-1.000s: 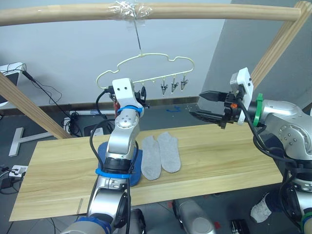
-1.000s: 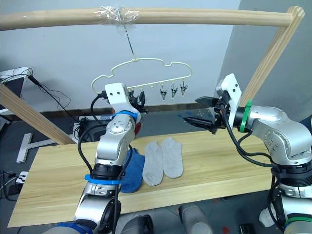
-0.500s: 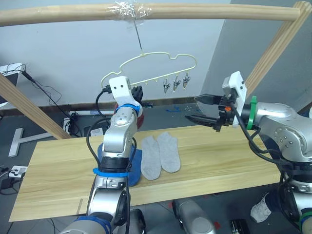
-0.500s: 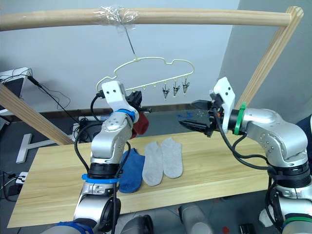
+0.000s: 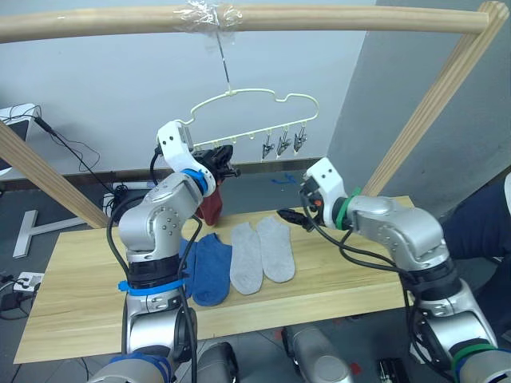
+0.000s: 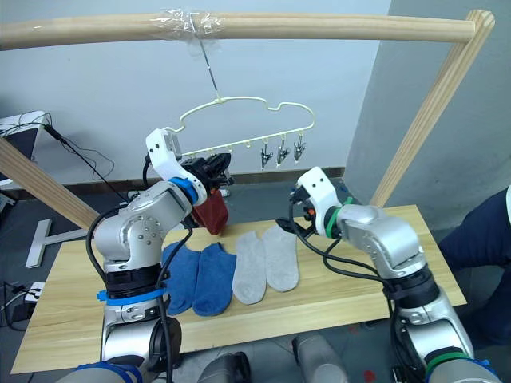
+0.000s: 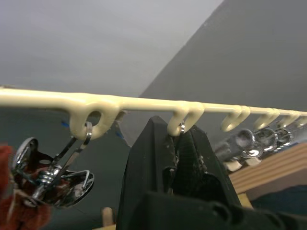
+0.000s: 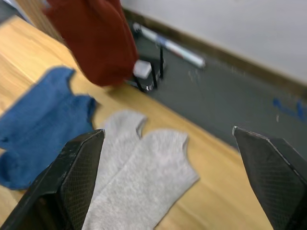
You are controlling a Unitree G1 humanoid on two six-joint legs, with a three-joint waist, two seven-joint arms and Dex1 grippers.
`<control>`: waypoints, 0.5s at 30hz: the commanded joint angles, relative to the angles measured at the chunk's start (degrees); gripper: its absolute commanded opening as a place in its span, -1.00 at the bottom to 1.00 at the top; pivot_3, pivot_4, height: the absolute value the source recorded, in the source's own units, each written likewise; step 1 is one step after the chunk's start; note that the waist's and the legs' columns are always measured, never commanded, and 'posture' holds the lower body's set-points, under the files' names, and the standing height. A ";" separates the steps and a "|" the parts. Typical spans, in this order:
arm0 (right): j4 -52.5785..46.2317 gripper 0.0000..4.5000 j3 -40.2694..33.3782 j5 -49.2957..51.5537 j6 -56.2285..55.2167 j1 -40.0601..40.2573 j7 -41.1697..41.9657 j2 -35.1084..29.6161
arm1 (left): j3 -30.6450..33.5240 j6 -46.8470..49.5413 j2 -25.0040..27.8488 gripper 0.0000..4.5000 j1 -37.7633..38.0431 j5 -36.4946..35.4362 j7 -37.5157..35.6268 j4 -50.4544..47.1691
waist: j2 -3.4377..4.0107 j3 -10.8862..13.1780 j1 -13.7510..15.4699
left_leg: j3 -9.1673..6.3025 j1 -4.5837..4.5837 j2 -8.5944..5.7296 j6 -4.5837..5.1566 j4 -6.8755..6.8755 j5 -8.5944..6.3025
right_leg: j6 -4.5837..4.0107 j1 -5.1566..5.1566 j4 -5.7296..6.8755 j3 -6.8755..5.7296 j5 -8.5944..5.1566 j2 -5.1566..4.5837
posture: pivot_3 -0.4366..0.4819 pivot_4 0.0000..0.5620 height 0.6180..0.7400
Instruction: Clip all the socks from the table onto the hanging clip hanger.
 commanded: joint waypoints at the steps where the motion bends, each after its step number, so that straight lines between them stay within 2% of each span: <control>1: 2.74 1.00 1.22 -3.36 -1.97 -1.01 -2.19 3.04 | 2.08 1.87 1.02 -0.93 -2.99 -4.34 -0.59 -3.97 | 0.00 0.00 -0.01 | 0.00 0.00 0.00 0.00 0.00 0.00 | 0.00 0.00 0.00 0.00 0.00 0.00 | -0.84 -0.31 1.00; 15: 27.97 1.00 4.67 -15.79 -16.25 -2.52 -3.85 14.45 | 3.73 4.06 1.94 -0.93 -4.38 -7.54 1.03 -3.38 | 0.01 0.00 -0.25 | -0.01 0.00 -0.01 -0.01 0.01 0.01 | -0.01 -0.04 0.09 -0.02 0.01 -0.03 | -0.81 -0.33 1.00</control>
